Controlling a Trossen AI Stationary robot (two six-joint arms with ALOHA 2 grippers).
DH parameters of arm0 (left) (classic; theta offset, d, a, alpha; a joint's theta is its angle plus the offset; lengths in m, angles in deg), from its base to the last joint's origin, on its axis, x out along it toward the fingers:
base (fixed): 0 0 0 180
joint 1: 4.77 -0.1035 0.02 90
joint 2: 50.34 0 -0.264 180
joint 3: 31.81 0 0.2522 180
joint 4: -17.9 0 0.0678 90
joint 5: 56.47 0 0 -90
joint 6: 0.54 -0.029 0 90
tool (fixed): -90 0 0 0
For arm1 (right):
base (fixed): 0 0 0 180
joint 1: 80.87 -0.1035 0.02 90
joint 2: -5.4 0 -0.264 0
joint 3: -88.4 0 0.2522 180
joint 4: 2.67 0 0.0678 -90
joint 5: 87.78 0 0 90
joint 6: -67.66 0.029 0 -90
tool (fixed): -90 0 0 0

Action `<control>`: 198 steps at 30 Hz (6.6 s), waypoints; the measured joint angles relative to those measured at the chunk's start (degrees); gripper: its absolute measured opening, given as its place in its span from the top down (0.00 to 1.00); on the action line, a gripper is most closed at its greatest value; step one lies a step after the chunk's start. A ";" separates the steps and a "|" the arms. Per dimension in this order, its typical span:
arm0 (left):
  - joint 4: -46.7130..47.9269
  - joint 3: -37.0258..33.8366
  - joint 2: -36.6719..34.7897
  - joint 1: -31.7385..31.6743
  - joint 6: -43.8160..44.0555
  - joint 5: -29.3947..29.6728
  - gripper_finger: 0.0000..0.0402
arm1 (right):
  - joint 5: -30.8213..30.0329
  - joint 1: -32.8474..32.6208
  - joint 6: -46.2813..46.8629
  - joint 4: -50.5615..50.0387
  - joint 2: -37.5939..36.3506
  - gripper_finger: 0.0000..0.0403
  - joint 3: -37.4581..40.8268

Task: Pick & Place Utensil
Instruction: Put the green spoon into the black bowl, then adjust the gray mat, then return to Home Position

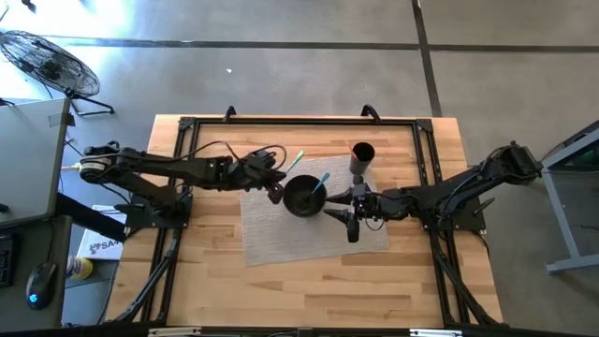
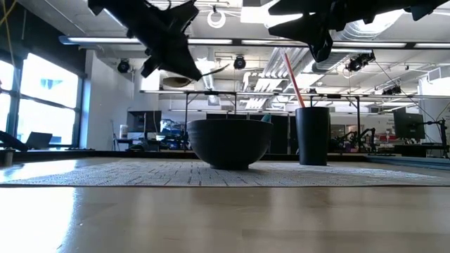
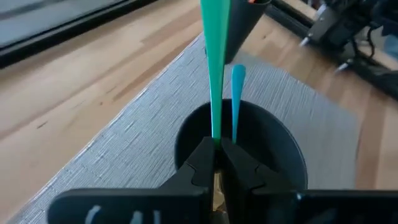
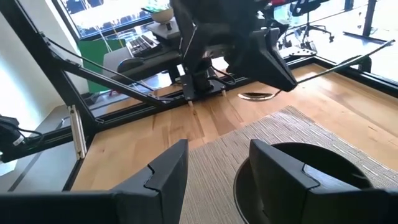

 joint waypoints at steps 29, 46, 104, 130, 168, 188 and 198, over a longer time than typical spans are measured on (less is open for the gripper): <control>-28.44 2.37 25.58 1.42 -0.87 3.65 0.98 | 2.95 -0.04 0.47 -0.16 -0.02 0.59 -0.02; -27.16 1.65 28.27 2.25 0.16 6.86 0.98 | 3.06 -0.04 0.43 -0.49 -0.02 0.59 0.00; 4.40 -23.00 1.61 12.61 19.64 18.22 0.66 | -2.05 0.38 19.53 -50.94 -0.04 0.59 -0.30; -4.13 -26.10 5.39 2.48 17.74 11.20 0.66 | -4.90 0.37 18.99 -48.39 -0.02 0.59 -0.33; -13.66 -26.23 9.83 -8.01 6.48 15.40 0.66 | -4.62 0.38 18.81 -45.29 -0.02 0.59 -0.35; -14.90 -26.16 11.16 -9.51 5.97 16.89 0.66 | -5.29 0.39 17.48 -44.41 0.00 0.59 -0.35; -12.41 -26.37 1.77 -9.43 4.42 14.02 0.66 | -4.89 0.39 11.58 -37.91 0.00 0.59 -0.35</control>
